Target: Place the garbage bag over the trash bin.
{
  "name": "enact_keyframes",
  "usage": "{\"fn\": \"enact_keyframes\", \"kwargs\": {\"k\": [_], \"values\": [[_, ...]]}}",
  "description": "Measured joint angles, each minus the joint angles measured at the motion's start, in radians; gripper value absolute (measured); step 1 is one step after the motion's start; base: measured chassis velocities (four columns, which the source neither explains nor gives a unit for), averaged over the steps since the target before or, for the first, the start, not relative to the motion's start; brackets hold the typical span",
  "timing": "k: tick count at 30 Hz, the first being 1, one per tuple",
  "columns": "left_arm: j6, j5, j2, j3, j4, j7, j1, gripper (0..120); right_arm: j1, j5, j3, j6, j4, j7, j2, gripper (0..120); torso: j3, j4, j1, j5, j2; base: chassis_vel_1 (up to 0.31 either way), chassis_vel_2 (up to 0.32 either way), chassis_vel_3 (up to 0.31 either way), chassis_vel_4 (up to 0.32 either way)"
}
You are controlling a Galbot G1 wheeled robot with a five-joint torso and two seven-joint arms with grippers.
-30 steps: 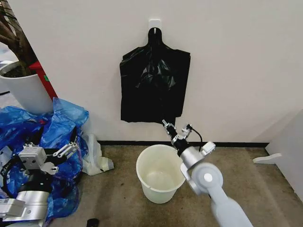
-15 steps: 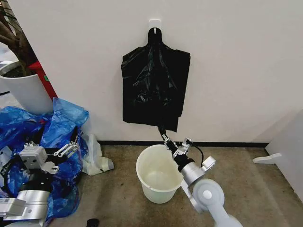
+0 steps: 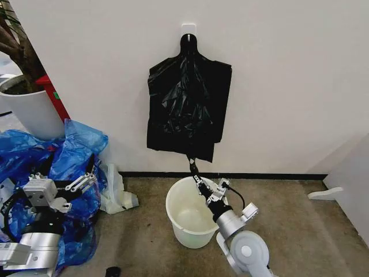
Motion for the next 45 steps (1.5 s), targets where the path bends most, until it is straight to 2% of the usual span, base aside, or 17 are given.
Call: {"fn": "enact_keyframes", "kwargs": {"k": [9,19,24,25,27,31,32,37,45], "values": [[0.036,-0.044,0.068,0.002,0.021,-0.006,-0.064,100,0.062,0.001,0.013,0.003,0.025,0.016,-0.014,0,0.0,-0.0001,0.0,0.0,0.0,0.0,0.0,0.0,0.0],[0.064,-0.072,0.114,0.017,0.034,-0.007,-0.096,100,0.157,-0.003,0.004,-0.028,0.067,0.037,-0.046,0,0.0,0.0003,0.0,-0.0001,0.0,0.0,0.0,0.0,0.0],[0.118,-0.152,0.265,0.025,0.039,-0.024,-0.18,100,0.193,-0.07,-0.02,-0.032,0.03,0.029,-0.063,0,0.0,0.0,0.0,0.0,0.0,0.0,0.0,0.0,0.0],[0.118,-0.152,0.265,0.025,0.039,-0.024,-0.18,100,0.193,-0.07,-0.02,-0.032,0.03,0.029,-0.063,0,0.0,0.0,0.0,0.0,0.0,0.0,0.0,0.0,0.0],[0.156,-0.218,0.347,0.034,0.042,-0.04,-0.243,100,0.197,-0.084,-0.027,-0.032,0.02,0.027,-0.064,0,0.0,-0.0001,0.0,-0.0001,0.0,0.0,0.0,0.0,0.0],[0.214,-0.331,0.459,0.064,0.049,-0.061,-0.374,100,0.201,-0.095,-0.034,-0.031,0.017,0.027,-0.061,0,0.0,0.0,0.0,0.0,0.0,0.0,0.0,0.0,0.0],[0.214,-0.331,0.459,0.064,0.049,-0.061,-0.374,100,0.201,-0.095,-0.034,-0.031,0.017,0.027,-0.061,0,0.0,0.0,0.0,0.0,0.0,0.0,0.0,0.0,0.0],[0.249,-0.396,0.56,0.182,0.097,-0.08,-0.552,100,0.212,-0.095,-0.03,-0.031,0.033,0.032,-0.061,0,0.0,0.0,0.0,-0.0001,0.0,0.0,0.0,0.0,0.0],[0.268,-0.412,0.611,0.363,0.154,-0.092,-0.746,100,0.268,-0.108,-0.033,-0.041,0.03,0.028,-0.083,0,0.0,0.0002,0.0,0.0,0.0,0.0,0.0,0.0,0.0]]}}
